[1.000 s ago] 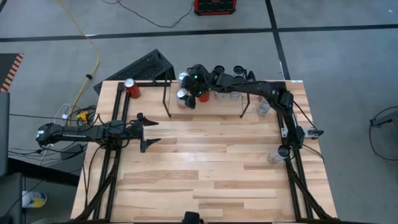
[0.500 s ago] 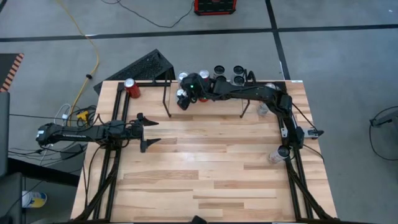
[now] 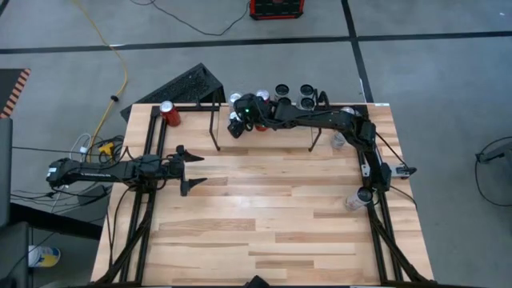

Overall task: Place canned beverage on shelf
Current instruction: Put the bottom orange white soda can on the shelf aligned with the pink white soda can, then put the orange white soda can on the shelf aligned with the other orange white soda can

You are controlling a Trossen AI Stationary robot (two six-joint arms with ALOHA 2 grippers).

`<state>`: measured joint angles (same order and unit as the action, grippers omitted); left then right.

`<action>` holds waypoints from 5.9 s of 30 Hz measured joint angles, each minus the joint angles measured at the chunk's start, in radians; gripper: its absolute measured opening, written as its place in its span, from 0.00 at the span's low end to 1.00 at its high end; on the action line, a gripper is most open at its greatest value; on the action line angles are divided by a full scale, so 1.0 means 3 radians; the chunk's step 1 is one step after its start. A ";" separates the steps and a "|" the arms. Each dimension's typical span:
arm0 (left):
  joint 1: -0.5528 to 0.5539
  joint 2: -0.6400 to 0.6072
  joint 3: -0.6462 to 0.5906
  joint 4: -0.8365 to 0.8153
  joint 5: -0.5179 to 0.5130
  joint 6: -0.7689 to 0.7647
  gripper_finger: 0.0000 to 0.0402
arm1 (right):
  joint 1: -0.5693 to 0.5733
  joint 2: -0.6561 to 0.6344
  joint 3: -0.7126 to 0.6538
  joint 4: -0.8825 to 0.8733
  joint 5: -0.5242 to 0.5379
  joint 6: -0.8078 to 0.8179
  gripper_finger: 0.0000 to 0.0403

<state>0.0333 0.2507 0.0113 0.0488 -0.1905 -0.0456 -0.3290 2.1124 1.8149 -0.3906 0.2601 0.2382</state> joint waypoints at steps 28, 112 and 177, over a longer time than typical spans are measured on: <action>-0.0001 -0.0001 0.0000 0.0001 0.0000 0.0000 0.94 | 0.0019 -0.0131 -0.0008 0.0296 -0.0007 -0.0345 0.90; -0.0001 0.0037 -0.0001 0.0000 0.0000 0.0000 0.94 | 0.0471 -0.1084 -0.0198 -0.1564 -0.0578 -0.1361 0.04; -0.0001 0.0037 -0.0001 -0.0002 0.0000 0.0000 0.94 | -0.1407 -0.2336 -0.0979 -0.1755 0.0947 0.0555 0.06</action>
<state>0.0330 0.2619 0.0111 0.0483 -0.1905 -0.0456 -0.7513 1.4116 1.5210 -0.9171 0.5442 0.4046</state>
